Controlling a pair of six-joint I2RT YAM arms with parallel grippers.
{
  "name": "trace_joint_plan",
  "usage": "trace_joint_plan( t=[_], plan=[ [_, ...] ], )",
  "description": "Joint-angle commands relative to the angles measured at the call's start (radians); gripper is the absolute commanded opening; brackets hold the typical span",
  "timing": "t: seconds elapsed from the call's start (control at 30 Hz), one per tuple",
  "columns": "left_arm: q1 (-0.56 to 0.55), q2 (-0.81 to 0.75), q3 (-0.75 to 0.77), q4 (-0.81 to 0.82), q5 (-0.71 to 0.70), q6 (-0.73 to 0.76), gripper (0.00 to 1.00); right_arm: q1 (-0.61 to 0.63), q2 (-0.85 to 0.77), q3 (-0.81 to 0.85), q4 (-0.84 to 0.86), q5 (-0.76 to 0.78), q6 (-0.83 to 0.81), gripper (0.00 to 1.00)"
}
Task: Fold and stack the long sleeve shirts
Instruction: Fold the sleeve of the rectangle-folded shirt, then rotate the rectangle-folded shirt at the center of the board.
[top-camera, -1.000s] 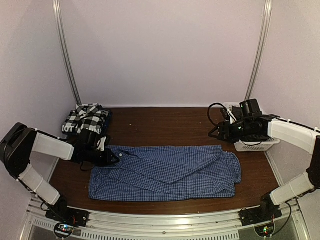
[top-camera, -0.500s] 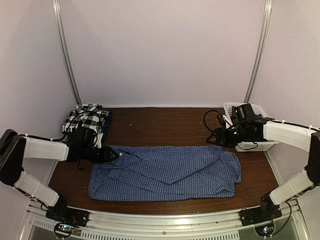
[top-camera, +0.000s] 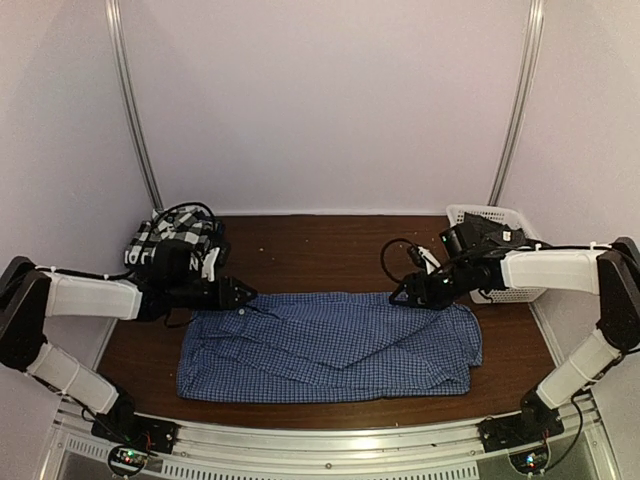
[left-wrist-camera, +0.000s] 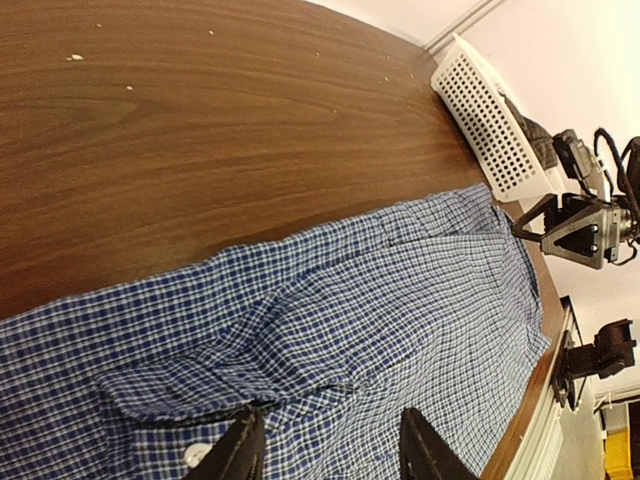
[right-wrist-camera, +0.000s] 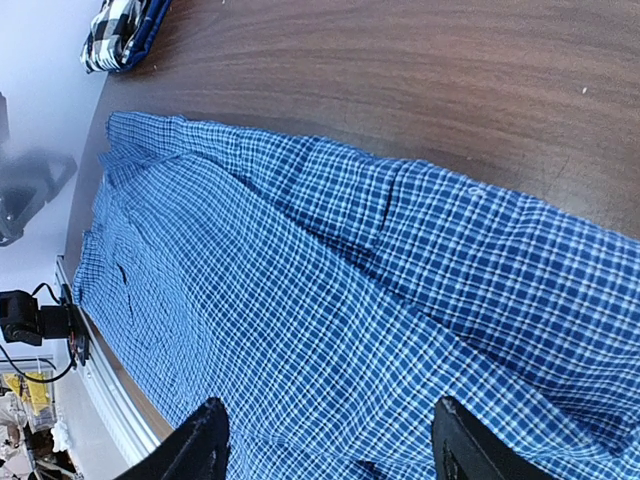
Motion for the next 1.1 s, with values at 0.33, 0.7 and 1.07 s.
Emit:
trace_joint_plan(
  t=[0.33, 0.7, 1.07],
  plan=[
    [-0.074, 0.323, 0.058, 0.102, -0.091, 0.043, 0.46, 0.040, 0.118, -0.104, 0.146, 0.087, 0.047, 0.70],
    [-0.081, 0.339, -0.025, 0.164, -0.237, 0.069, 0.46, 0.040, 0.253, -0.047, 0.124, 0.224, -0.019, 0.70],
    [-0.169, 0.225, -0.093, 0.059, -0.419, 0.023, 0.47, 0.040, 0.645, 0.441, -0.007, 0.386, -0.161, 0.70]
  ],
)
